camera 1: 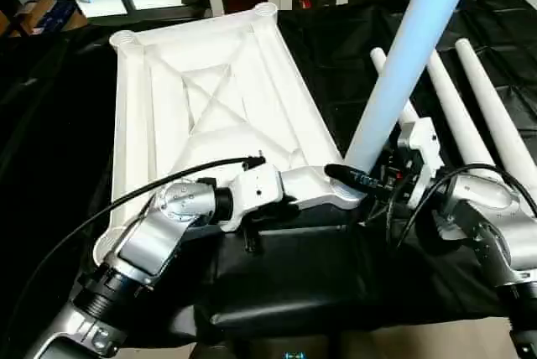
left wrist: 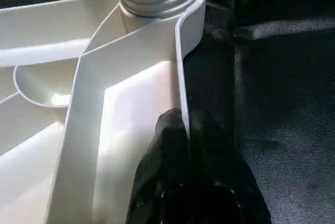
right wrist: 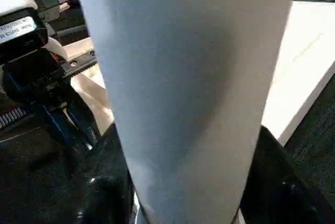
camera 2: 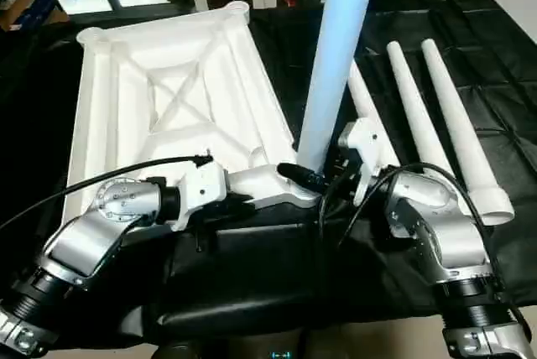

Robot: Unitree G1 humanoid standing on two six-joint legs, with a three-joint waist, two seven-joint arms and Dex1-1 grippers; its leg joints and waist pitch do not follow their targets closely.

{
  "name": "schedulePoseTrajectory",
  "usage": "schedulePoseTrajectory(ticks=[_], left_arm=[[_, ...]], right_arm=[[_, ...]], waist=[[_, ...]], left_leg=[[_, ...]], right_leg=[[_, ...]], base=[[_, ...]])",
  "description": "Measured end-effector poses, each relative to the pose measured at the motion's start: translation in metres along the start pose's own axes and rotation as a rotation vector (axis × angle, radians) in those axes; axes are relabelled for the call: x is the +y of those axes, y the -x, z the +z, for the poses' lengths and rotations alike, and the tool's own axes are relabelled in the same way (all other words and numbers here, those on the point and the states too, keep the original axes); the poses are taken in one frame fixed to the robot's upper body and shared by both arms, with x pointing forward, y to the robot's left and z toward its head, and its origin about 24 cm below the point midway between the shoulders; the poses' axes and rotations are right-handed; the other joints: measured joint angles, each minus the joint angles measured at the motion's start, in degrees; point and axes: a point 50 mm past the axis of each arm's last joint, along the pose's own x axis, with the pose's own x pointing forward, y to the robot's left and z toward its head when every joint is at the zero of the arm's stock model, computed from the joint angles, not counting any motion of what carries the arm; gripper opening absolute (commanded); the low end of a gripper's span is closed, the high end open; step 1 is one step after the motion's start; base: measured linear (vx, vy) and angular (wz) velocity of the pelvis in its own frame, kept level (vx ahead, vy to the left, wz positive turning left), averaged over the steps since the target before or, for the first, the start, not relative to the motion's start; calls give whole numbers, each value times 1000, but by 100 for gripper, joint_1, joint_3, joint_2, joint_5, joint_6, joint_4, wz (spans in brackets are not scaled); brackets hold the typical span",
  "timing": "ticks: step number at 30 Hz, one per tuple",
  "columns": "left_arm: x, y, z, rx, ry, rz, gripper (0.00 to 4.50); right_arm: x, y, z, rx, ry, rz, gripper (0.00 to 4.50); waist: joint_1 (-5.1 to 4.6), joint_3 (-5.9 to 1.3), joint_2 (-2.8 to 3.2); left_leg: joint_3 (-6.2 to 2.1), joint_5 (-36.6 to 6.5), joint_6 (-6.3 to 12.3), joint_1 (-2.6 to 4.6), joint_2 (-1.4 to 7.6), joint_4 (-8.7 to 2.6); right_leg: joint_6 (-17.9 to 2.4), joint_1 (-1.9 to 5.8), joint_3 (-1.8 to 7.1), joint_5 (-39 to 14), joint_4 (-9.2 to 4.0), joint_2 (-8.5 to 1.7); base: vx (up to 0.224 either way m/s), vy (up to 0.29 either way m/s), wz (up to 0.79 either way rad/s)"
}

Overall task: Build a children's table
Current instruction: Rotate leg to tighten

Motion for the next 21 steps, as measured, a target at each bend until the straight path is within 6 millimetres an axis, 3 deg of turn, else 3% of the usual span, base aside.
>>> schedulePoseTrajectory(ticks=[5,8,11,16,19,21], left_arm=[[0,0,-1,6,4,6,0],[5,-1,-2,28,42,62,0],[12,-12,1,66,103,163,0],[16,-44,13,105,235,320,0],[17,-54,16,131,268,365,0],[19,-54,14,139,271,376,0]], right_arm=[[2,-6,-2,-1,0,-32,198],[-1,-22,-5,8,-9,-132,196],[-8,-48,-8,9,-51,-332,195],[-25,-80,-12,15,-140,-659,194],[-30,-95,-14,8,-173,-744,194],[-31,-99,-15,5,-182,-750,193]], waist=[[-32,-14,-20],[-115,-37,-48],[-232,-97,-103],[-320,-157,-169],[-344,-156,-168],[-387,-114,-122]], left_leg=[[0,0,0,5,3,2],[-6,0,-3,18,4,8],[-15,-15,-37,24,3,13],[-36,-16,-41,52,-6,27],[-80,-17,-40,92,-7,17],[-185,-19,-42,118,-4,-3]], right_leg=[[1,1,0,2,5,3],[1,5,-1,8,6,5],[33,10,-3,-11,1,8],[71,23,-12,-37,-47,5],[97,83,-73,-53,-147,5],[100,176,-215,-58,-303,2]], base=[[0,0,0],[0,0,0],[0,0,0],[-26,5,-5],[-37,19,-9],[-66,35,-14]])
